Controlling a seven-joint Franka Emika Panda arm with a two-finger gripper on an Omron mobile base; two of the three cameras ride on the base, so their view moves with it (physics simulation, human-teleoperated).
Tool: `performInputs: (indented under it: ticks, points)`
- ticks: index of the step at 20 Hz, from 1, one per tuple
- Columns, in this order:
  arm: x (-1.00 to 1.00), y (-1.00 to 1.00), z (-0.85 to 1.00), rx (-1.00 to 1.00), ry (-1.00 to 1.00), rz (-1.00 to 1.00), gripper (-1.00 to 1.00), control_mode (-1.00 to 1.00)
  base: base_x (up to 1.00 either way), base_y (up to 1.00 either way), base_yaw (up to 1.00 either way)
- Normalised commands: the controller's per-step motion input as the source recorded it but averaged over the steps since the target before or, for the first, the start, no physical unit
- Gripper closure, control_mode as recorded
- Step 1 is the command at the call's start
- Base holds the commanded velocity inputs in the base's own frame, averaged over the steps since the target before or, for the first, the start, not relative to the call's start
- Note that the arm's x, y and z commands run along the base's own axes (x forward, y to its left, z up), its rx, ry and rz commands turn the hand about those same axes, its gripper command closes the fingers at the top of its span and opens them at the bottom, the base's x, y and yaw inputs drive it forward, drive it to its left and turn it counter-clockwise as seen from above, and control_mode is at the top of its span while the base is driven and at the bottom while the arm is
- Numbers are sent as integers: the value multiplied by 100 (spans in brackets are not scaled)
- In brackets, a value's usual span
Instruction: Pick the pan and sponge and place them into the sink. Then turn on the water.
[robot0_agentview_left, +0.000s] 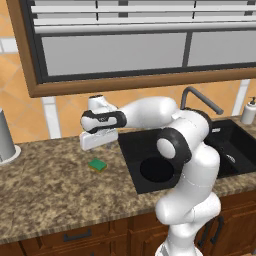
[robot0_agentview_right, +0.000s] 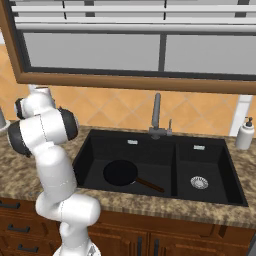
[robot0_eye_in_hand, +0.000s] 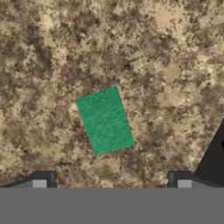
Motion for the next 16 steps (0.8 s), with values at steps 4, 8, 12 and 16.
performInputs:
  ticks: [4,8,12,16]
  points:
    - [30,8,-36,0,1,23,-100,-100,0,0,0]
    - [18,1,-40,-1,1,16,-100,-100,0,0,0]
    - [-9,5,-22,0,3,9,-100,-100,0,0,0]
    - [-11,0,-23,2,0,6,-100,-100,0,0,0]
